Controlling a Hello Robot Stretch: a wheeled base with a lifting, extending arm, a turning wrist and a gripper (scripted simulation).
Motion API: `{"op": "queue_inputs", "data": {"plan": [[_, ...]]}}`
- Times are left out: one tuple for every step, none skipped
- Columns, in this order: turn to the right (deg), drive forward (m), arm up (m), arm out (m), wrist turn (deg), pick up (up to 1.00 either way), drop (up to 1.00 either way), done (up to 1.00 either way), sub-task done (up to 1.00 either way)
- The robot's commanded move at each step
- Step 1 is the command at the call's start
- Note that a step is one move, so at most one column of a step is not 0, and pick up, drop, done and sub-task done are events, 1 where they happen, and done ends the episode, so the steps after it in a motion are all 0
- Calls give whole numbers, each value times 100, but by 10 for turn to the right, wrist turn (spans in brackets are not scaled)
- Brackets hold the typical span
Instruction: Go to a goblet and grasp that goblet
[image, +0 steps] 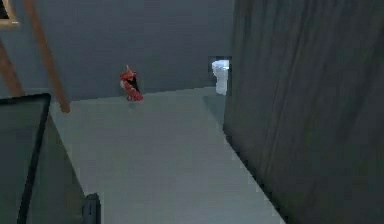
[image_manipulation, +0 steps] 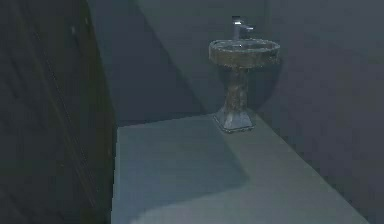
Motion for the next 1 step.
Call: {"op": "queue_inputs", "data": {"plan": [[0,55,0,0,0,0,0,0,0]]}}
